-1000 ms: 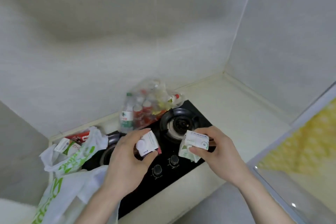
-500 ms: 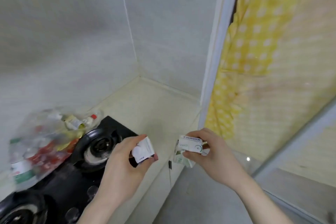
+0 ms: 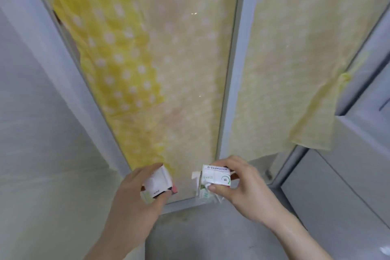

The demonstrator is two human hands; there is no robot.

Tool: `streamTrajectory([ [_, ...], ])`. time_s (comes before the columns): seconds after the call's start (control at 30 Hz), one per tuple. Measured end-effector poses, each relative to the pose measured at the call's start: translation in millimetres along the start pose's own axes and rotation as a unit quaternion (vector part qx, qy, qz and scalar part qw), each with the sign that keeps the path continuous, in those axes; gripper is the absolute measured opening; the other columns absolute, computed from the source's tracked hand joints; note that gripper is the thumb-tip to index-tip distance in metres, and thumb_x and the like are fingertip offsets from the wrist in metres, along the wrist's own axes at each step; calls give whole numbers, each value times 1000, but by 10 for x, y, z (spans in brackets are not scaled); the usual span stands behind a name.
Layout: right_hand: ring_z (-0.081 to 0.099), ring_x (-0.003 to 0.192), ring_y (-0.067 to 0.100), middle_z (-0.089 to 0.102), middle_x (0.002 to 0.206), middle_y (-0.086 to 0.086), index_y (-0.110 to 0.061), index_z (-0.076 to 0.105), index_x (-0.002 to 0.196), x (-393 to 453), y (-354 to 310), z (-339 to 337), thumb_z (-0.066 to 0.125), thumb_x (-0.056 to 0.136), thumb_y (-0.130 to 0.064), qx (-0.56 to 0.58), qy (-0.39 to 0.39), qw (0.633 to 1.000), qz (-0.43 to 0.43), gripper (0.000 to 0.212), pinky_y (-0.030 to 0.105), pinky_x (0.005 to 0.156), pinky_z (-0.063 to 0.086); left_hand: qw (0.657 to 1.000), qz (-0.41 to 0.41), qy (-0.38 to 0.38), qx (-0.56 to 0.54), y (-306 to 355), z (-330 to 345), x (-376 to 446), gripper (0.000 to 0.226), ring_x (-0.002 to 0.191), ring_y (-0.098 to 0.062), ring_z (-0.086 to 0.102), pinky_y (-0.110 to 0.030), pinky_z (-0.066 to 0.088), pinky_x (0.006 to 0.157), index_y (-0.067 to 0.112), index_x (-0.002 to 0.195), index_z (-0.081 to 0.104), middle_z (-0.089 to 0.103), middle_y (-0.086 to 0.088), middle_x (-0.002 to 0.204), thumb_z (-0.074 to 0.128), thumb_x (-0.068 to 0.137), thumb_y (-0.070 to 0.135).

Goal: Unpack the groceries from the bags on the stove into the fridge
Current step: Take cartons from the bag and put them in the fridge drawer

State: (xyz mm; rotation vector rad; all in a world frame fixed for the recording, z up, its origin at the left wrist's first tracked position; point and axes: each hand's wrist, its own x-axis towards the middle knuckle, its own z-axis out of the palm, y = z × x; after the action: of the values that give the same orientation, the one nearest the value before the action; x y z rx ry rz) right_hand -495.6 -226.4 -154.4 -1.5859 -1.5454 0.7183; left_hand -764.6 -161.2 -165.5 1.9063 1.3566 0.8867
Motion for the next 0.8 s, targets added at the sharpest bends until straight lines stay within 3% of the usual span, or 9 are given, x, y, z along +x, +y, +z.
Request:
streamTrajectory([
  [0.3, 65, 98, 9, 65, 104, -18, -41, 70, 107, 459, 15, -539, 87, 81, -36, -66, 188, 974, 103, 31, 26, 85, 51, 979, 117, -159, -49, 147, 538, 1507, 61, 108, -1, 62, -9, 45, 83, 53, 119, 64, 53, 41, 123, 89, 72, 21],
  [0.43, 65, 102, 7, 65, 106, -18, -39, 71, 112, 338, 0, -783, 87, 82, -37, -102, 268, 946, 153, 34, 28, 86, 52, 949, 181, -249, -61, 397, 884, 1934, 60, 116, -5, 60, -32, 52, 93, 50, 122, 64, 60, 31, 124, 88, 74, 24],
  [0.47, 65, 101, 6, 65, 105, -18, -41, 70, 110, 278, -6, -844, 87, 82, -37, -109, 287, 938, 164, 33, 27, 86, 52, 941, 199, -267, -65, 487, 974, 2007, 60, 116, -5, 60, -32, 52, 92, 49, 123, 64, 61, 29, 124, 89, 74, 25],
  [0.63, 65, 101, 5, 65, 104, -18, -42, 70, 111, -24, -4, -1157, 87, 81, -40, -137, 367, 896, 210, 34, 24, 87, 52, 903, 259, -327, -101, 982, 1448, 2226, 57, 112, -1, 61, -3, 41, 86, 49, 122, 65, 58, 34, 126, 88, 77, 23],
  [0.8, 65, 101, 6, 65, 101, -15, -38, 72, 112, -207, 107, -1518, 87, 81, -38, -146, 423, 867, 220, 35, 20, 85, 50, 871, 313, -357, -126, 1520, 1936, 2302, 56, 115, -4, 59, -17, 47, 89, 47, 122, 64, 60, 30, 125, 87, 78, 21],
])
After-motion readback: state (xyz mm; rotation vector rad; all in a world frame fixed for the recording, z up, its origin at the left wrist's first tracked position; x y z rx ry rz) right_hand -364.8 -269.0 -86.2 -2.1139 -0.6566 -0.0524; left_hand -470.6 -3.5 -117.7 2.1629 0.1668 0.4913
